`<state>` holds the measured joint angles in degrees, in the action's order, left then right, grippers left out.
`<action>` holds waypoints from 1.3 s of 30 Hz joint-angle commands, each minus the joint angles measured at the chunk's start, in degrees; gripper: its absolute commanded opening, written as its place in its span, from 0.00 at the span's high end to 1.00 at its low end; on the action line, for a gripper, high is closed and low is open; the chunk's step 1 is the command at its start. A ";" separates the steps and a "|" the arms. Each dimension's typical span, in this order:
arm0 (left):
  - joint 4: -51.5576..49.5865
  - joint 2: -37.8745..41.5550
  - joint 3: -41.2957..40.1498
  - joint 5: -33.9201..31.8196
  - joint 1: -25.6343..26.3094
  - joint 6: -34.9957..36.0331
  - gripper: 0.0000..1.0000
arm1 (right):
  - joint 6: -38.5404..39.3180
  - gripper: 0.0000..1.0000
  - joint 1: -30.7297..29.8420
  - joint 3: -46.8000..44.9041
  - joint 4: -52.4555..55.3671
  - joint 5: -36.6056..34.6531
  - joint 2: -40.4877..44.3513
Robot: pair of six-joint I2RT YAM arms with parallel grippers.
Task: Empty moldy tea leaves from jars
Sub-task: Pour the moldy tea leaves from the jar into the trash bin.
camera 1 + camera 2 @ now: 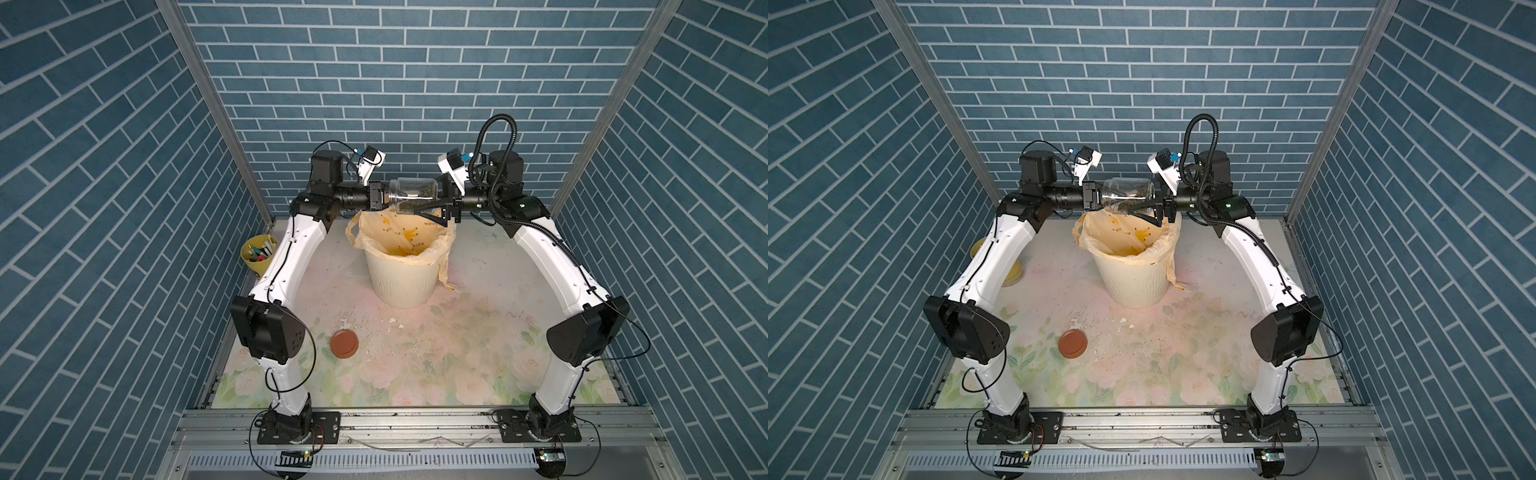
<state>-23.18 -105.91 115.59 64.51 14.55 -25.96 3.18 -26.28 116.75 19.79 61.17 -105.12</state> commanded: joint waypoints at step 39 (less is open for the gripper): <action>-6.34 10.85 -4.11 -11.97 -7.49 7.69 0.11 | 10.36 1.00 -2.31 37.58 41.82 -26.83 -12.48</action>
<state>-27.59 -96.20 111.61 54.02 6.42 -20.03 11.07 -27.53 151.79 60.20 37.95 -117.78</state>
